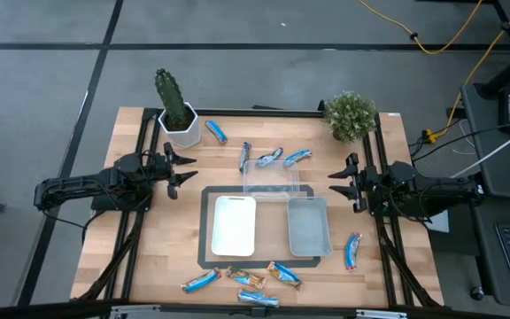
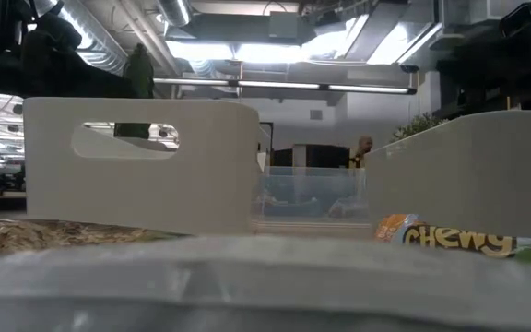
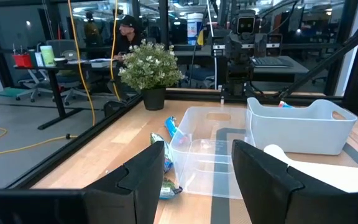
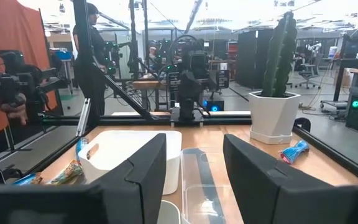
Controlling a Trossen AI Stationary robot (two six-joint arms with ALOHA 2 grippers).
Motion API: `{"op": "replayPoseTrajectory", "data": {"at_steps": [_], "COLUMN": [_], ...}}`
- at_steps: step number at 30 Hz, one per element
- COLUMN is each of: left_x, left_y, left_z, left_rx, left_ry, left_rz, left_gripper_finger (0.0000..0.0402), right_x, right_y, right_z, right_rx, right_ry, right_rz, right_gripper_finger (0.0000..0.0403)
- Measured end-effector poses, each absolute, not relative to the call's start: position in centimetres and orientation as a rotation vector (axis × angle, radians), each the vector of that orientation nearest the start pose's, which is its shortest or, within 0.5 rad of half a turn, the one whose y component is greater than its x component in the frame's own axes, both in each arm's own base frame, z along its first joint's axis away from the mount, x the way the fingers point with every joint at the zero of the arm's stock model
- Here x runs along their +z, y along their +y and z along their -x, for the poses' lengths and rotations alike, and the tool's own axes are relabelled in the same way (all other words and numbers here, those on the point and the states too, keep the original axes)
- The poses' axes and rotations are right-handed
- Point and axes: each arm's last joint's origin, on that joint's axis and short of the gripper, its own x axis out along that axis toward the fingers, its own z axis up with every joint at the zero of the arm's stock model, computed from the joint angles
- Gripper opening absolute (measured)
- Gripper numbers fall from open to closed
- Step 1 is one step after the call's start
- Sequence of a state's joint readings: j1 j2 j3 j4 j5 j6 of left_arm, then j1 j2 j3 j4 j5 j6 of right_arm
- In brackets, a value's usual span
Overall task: Pick and place Granola Bars by type
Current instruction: Put the red granola bar into the gray bin
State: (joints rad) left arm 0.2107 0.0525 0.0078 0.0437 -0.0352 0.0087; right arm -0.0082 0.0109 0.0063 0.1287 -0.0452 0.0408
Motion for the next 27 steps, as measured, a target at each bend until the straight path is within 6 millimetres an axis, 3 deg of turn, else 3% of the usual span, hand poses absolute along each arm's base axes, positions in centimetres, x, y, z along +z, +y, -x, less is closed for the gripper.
{"op": "replayPoseTrajectory", "data": {"at_steps": [11,21,27], "left_x": [17.0,17.0,17.0], "left_y": [2.4,2.4,2.4], "left_z": [-9.7,-9.7,-9.7], "left_rx": [0.315,0.324,0.328], "left_ry": [-0.066,-0.070,-0.068], "left_rz": [0.166,0.177,0.163], "left_gripper_finger": [0.0182,0.0182,0.0182], "right_x": [18.2,18.3,22.4], "right_y": [0.0,0.0,0.3], "right_z": [-9.7,-9.6,-8.1], "right_rx": [0.052,0.059,0.124], "right_ry": [-0.167,-0.161,0.014], "right_rz": [-0.182,-0.346,-0.387], "right_gripper_finger": [0.0163,0.0163,0.0163]}}
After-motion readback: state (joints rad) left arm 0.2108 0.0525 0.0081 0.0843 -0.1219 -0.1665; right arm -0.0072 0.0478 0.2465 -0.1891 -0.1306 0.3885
